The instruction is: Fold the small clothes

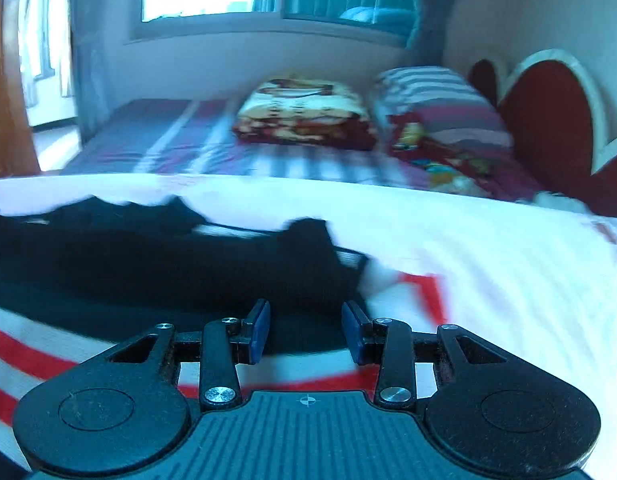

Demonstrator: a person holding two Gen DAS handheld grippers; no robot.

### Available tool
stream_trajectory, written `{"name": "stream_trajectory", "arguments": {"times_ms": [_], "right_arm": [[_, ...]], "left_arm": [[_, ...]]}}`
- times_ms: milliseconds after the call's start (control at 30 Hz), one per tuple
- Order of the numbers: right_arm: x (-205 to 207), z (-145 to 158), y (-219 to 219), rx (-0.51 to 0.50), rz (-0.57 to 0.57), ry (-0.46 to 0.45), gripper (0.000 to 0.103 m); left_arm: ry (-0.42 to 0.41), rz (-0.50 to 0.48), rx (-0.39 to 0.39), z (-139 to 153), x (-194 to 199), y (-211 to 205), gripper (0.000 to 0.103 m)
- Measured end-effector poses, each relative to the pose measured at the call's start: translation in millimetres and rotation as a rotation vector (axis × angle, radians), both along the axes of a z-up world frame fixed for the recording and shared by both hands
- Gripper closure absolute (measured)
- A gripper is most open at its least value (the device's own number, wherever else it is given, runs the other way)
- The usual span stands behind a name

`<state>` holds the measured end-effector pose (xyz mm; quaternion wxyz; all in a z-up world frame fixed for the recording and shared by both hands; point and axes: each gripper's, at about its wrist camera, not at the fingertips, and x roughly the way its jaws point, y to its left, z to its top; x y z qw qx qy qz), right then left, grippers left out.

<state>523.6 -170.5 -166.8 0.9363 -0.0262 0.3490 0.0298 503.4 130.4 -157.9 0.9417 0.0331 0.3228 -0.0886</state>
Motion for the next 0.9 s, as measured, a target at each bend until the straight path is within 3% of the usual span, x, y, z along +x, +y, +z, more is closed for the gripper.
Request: {"name": "stream_trajectory", "arguments": {"times_ms": [100,167,233,333,433,567,700,767,900], "right_arm": [[-3,9,1,0.006,0.009,0.005,0.065],[-15,23,5,0.044,0.008,-0.037,0.065],[-27,32,17,0.092,0.088,-0.042,0.065],[-47,38,51,0.087,0.222,-0.049,0.065],[-55,32,76,0.091,0.268,-0.017,0.065],[-60,11,81,0.044,0.258,0.051,0.065],[-70,7,47,0.021,0.171,0.052,0.063],[-78,5,26,0.024,0.126,0.062,0.055],[-92,16,11,0.051,0.096,0.068,0.051]], "left_arm": [[-0.006,0.023,-0.034,3,0,3,0.042],[-0.013,0.058,0.004,6,-1,-7,0.043],[-0.036,0.091,0.023,16,-10,-23,0.041],[-0.078,0.066,-0.059,30,-27,-46,0.036],[-0.063,0.009,-0.068,31,-40,-71,0.036],[0.030,-0.009,-0.020,13,-46,-78,0.034],[0.018,0.060,-0.033,3,-65,-35,0.032],[0.013,0.084,-0.038,1,-75,-15,0.032],[0.018,0.118,-0.022,13,-82,-10,0.035]]}}
